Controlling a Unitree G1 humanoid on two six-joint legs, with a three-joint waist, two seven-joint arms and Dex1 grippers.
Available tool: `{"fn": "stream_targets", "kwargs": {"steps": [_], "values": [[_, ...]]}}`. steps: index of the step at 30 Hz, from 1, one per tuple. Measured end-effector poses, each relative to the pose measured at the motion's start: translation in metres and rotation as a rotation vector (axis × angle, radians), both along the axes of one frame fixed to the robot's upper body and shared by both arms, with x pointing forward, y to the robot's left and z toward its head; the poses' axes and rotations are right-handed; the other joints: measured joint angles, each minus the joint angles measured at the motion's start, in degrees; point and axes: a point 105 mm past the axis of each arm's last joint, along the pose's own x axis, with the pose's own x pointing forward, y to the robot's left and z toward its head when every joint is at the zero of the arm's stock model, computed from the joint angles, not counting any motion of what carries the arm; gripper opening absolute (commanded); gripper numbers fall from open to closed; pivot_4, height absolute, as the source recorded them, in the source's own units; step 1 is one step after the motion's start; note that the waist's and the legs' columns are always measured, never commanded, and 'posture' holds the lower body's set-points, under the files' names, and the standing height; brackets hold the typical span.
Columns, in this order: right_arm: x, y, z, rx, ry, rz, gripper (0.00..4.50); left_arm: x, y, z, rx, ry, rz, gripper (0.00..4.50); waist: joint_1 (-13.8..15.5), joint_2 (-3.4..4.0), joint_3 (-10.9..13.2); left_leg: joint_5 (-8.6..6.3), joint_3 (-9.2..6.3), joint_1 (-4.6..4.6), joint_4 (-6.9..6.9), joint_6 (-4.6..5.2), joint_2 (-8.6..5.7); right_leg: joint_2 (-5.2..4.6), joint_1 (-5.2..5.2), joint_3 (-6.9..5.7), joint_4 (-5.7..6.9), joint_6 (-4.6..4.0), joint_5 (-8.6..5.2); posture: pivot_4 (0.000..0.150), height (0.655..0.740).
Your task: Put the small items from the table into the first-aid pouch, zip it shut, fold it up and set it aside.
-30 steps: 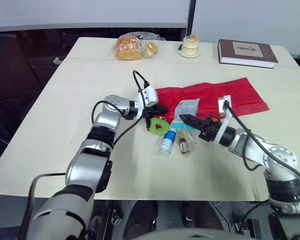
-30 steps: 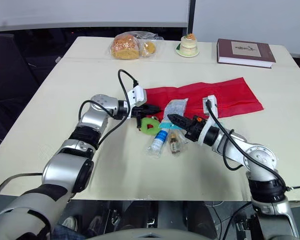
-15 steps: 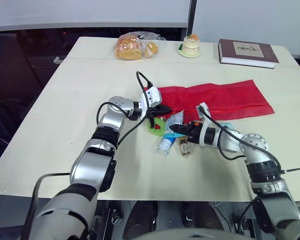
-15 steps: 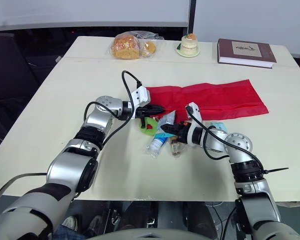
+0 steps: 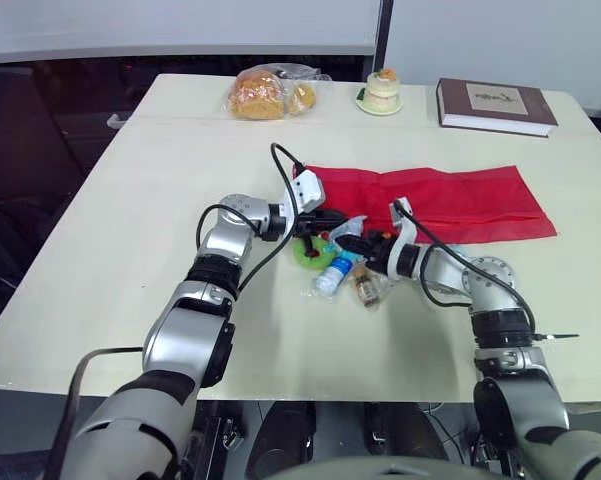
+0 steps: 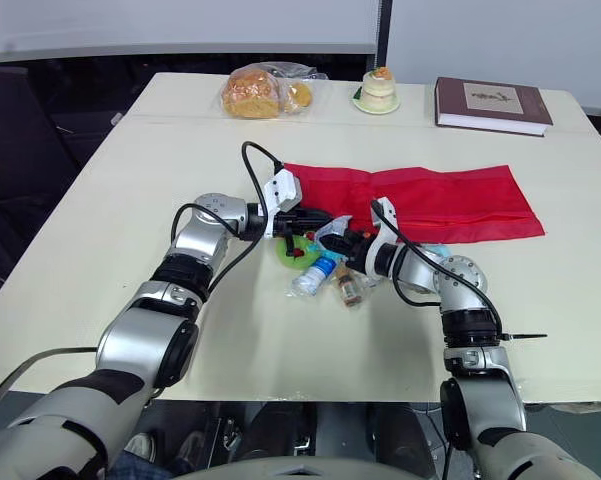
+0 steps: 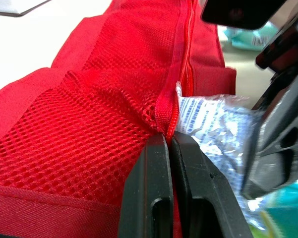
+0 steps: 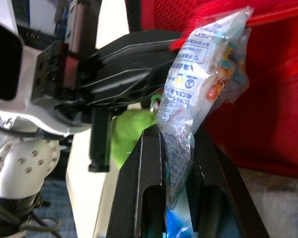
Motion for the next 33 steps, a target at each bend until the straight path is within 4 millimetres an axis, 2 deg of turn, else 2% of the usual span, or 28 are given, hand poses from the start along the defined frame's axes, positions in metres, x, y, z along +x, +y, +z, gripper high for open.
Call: {"fn": "stream_targets", "kwargs": {"steps": [6, 16, 26, 27, 30, 32, 33], "values": [[0.001, 0.001, -0.001, -0.001, 0.003, -0.011, 0.06, -0.001, -0.001, 0.002, -0.064, 0.062, 0.013, 0.07, -0.05, 0.0, 0.0, 0.0, 0.0, 0.01, 0.0, 0.0, 0.0, 0.01, 0.0, 0.0, 0.01, 0.01, 0.0, 0.15, 0.7289], [0.016, -0.001, 0.005, 0.075, -0.012, -0.097, 0.06, -0.008, 0.001, 0.006, -0.062, 0.045, -0.007, 0.07, -0.14, 0.02, -0.01, 0.01, 0.01, 0.04, 0.0, -0.02, 0.0, 0.01, 0.0, 0.03, 0.03, 0.01, 0.02, 0.15, 0.7289], [0.032, 0.007, 0.008, 0.11, -0.039, -0.182, 0.06, -0.017, -0.001, 0.011, -0.083, 0.057, -0.022, 0.07, -0.38, 0.05, -0.04, 0.02, 0.01, 0.07, 0.0, -0.04, 0.0, 0.01, 0.0, 0.04, 0.05, 0.01, 0.02, 0.15, 0.7289], [0.032, 0.009, 0.008, 0.107, -0.04, -0.186, 0.53, -0.017, -0.001, 0.011, -0.083, 0.059, -0.02, 0.02, -0.42, 0.05, -0.04, 0.02, 0.01, 0.07, 0.0, -0.05, 0.0, 0.02, 0.0, 0.04, 0.06, 0.01, 0.02, 0.15, 0.7289], [0.034, 0.008, 0.004, 0.071, -0.05, -0.205, 1.39, -0.017, 0.0, 0.011, -0.079, 0.06, -0.017, 0.0, -0.88, 0.07, -0.07, 0.03, 0.0, 0.07, 0.0, -0.05, 0.0, 0.01, 0.01, 0.03, 0.06, 0.01, 0.02, 0.15, 0.7289], [0.031, 0.003, -0.001, 0.03, -0.061, -0.207, 2.35, -0.017, 0.0, 0.01, -0.079, 0.057, -0.02, 0.0, -0.72, 0.08, -0.07, 0.03, -0.05, 0.01, -0.01, -0.05, -0.02, -0.02, 0.0, 0.0, 0.02, 0.01, 0.02, 0.15, 0.7289], [0.029, -0.002, 0.0, 0.008, -0.082, -0.209, 2.62, -0.017, -0.001, 0.011, -0.082, 0.04, -0.028, 0.0, -0.57, 0.09, -0.06, 0.02, -0.05, -0.01, -0.01, -0.05, -0.05, -0.05, 0.0, 0.0, 0.01, 0.01, 0.02, 0.15, 0.7289]]}}
